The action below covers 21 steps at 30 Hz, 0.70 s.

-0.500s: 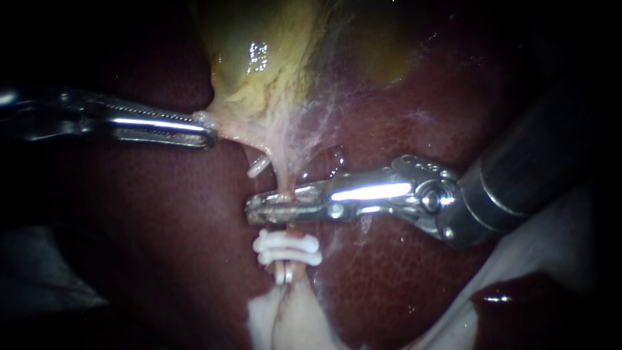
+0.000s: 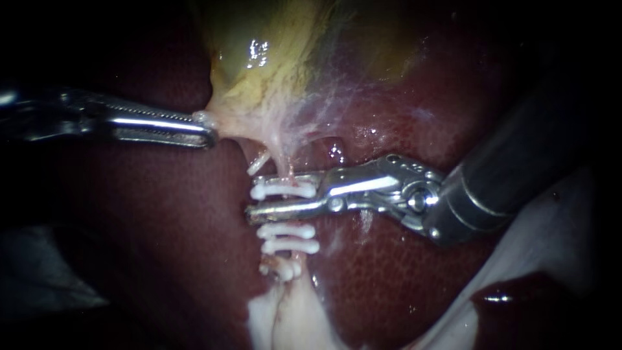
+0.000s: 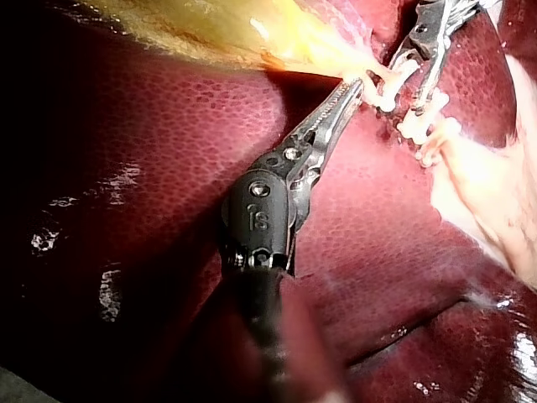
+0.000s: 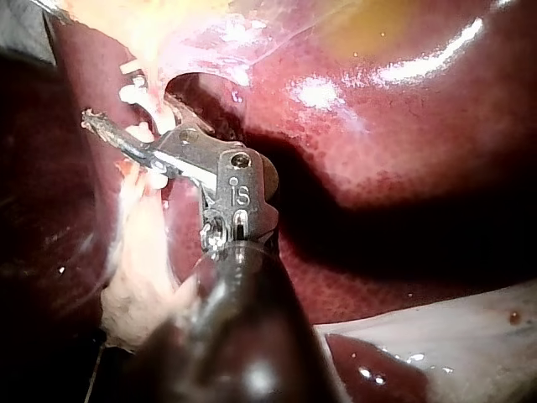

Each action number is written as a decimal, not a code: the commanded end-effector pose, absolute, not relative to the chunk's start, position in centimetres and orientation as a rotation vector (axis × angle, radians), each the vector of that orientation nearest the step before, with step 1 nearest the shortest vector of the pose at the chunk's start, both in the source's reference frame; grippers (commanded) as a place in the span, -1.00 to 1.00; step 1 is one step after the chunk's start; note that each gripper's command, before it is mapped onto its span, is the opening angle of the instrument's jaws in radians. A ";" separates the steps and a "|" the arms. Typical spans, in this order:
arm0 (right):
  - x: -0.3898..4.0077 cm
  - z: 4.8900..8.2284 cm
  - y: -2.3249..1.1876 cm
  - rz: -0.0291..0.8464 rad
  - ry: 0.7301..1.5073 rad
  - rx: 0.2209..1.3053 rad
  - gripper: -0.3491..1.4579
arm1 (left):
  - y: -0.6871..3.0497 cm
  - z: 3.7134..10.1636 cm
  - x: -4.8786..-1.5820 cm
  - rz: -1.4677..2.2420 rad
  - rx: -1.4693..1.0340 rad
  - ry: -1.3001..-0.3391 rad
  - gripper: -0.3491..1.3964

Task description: Going back third clip right tube

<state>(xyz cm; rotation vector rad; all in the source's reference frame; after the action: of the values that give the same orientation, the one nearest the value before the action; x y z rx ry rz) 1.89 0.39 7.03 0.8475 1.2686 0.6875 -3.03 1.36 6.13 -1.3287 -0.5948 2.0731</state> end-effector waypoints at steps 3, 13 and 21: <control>1.82 7.13 0.46 0.701 1.264 0.834 -0.12 | 1.36 6.14 -3.03 2.074 -1.329 -0.594 -1.00; 1.71 7.16 0.48 0.704 1.260 0.829 -0.07 | 1.36 6.14 -3.02 2.074 -1.330 -0.595 -1.00; 1.55 7.02 0.44 0.604 1.295 0.766 -0.07 | 1.36 6.14 -3.00 2.074 -1.330 -0.595 -1.00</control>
<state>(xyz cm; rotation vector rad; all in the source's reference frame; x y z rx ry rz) 1.51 0.43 6.98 0.7495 1.3027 0.5789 -3.00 1.35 6.15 -1.3298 -0.5947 2.0745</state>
